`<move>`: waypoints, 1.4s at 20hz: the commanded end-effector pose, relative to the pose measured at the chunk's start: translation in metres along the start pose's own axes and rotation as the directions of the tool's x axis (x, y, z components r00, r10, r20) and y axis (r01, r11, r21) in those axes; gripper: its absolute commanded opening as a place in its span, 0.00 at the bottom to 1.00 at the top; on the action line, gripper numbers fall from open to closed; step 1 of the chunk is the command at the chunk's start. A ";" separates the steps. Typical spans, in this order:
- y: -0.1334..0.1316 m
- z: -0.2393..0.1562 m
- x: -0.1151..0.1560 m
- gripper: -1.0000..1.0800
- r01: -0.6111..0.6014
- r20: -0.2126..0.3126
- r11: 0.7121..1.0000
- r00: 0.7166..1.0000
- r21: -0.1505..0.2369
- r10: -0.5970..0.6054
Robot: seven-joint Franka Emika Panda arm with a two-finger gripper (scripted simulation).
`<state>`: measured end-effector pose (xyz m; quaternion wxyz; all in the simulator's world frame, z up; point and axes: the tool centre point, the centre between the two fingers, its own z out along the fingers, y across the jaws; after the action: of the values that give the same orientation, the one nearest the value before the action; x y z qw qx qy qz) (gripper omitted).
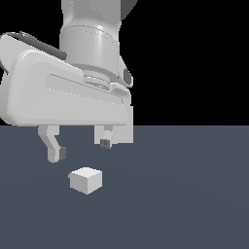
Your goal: Plug the charger into the wall socket.
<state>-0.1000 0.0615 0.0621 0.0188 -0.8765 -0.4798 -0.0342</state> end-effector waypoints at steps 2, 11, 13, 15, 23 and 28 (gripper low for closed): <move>0.000 0.000 0.000 0.96 0.000 0.000 1.000 1.000 0.000 0.000; 0.000 0.018 -0.002 0.96 0.001 0.000 1.000 1.000 0.000 -0.001; 0.000 0.028 -0.003 0.96 0.001 0.000 1.000 1.000 0.000 -0.001; -0.001 0.037 -0.004 0.96 0.001 0.001 1.000 1.000 0.000 -0.001; 0.000 0.050 -0.005 0.00 0.001 0.001 1.000 1.000 0.000 -0.001; 0.000 0.050 -0.005 0.00 0.001 0.001 1.000 1.000 0.000 -0.001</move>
<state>-0.1005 0.0610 0.0120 0.0184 -0.8763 -0.4802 -0.0340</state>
